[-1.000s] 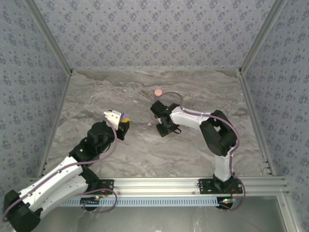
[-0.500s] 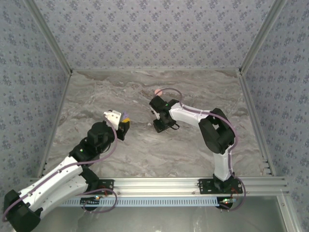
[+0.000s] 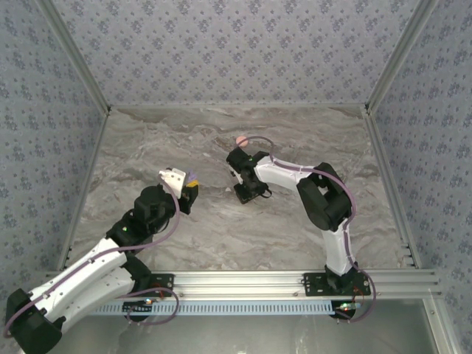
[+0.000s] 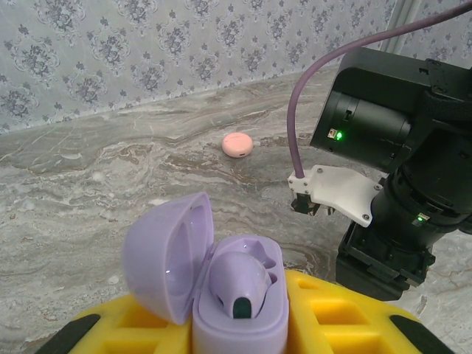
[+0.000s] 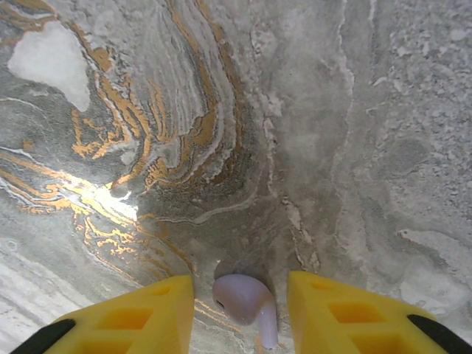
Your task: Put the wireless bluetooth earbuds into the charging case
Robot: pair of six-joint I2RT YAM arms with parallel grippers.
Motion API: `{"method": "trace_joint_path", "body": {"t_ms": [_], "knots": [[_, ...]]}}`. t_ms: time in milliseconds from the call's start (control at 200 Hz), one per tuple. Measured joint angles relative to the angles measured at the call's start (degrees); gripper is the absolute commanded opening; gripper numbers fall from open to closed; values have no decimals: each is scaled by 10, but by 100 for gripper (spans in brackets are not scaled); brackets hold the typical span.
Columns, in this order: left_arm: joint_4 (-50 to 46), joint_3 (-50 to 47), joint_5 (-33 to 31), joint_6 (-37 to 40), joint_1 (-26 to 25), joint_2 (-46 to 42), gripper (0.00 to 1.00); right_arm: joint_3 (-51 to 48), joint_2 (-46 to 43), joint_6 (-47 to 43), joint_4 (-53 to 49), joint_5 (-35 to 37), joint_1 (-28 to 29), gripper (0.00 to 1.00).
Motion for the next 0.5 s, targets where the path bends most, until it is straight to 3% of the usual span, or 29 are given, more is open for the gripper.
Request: {"method": "trace_joint_path", "body": {"t_ms": [500], "knots": [[7, 0, 0, 0, 0, 0, 28, 16, 14, 0, -13, 15, 0, 28]]}}
